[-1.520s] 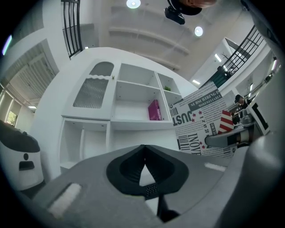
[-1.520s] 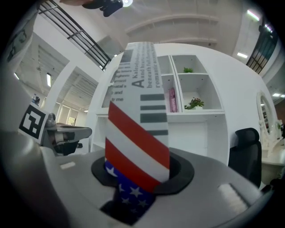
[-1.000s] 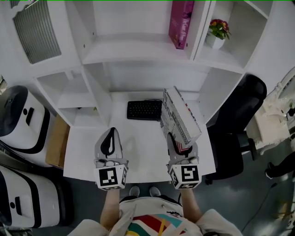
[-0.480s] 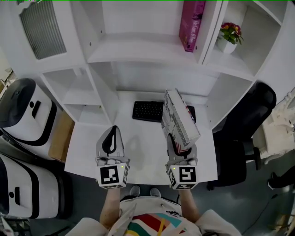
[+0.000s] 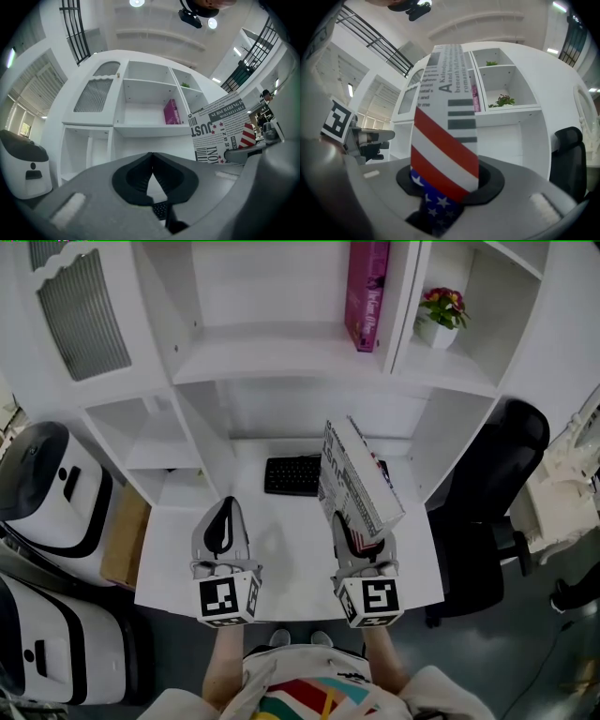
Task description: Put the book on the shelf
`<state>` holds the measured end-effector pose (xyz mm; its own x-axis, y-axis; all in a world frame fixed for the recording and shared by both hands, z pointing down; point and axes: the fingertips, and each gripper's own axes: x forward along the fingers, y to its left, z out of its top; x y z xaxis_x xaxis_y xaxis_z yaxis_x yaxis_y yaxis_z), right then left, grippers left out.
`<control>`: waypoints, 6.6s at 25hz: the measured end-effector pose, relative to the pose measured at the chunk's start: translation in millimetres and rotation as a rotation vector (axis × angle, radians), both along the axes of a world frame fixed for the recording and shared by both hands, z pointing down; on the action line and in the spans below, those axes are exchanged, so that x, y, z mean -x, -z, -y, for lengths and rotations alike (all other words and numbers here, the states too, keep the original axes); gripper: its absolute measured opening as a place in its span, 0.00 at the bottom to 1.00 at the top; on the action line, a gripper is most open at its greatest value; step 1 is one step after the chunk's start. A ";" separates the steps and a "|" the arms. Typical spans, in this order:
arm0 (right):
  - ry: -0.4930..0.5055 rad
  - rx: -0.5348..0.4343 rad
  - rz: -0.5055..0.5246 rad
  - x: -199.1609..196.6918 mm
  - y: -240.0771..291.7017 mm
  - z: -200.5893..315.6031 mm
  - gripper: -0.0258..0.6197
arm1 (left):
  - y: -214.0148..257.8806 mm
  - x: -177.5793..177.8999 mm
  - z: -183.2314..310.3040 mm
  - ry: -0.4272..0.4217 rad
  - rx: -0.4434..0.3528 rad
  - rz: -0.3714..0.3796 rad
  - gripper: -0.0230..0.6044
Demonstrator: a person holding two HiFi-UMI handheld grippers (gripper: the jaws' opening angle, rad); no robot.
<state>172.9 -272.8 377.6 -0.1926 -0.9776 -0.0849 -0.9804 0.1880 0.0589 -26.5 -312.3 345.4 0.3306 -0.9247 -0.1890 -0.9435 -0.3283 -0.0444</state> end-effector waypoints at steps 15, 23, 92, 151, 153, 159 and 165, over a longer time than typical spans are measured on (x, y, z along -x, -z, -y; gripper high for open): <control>-0.012 -0.066 0.039 4.3 86.6 4.7 0.28 | 0.2 24.8 -8.0 0.022 0.058 -0.006 0.04; -0.017 -0.147 0.068 -5.0 163.3 24.0 0.28 | 5.0 35.1 -12.9 0.048 0.044 -0.031 0.04; -0.158 0.029 0.020 -2.5 268.7 300.2 0.28 | -50.1 94.1 20.9 0.137 0.203 -0.063 0.04; 0.097 -0.459 -0.103 23.4 215.0 32.7 0.40 | 10.9 61.4 -11.8 0.123 -0.007 0.019 0.04; 0.090 -0.455 -0.069 20.6 197.0 23.7 0.36 | 10.6 58.9 -14.9 0.125 -0.017 0.035 0.04; 0.043 -0.411 -0.041 21.2 142.7 2.6 0.09 | 15.6 52.2 -28.3 0.128 -0.049 0.056 0.04; 0.063 -0.343 -0.055 36.3 96.4 -12.5 0.04 | 16.0 47.3 -40.0 0.132 -0.069 0.060 0.04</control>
<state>136.5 -260.3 281.2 -0.2652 -0.8801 -0.3937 -0.9610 0.2084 0.1816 -73.8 -272.3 329.5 0.2198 -0.9462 -0.2374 -0.9732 -0.1958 -0.1205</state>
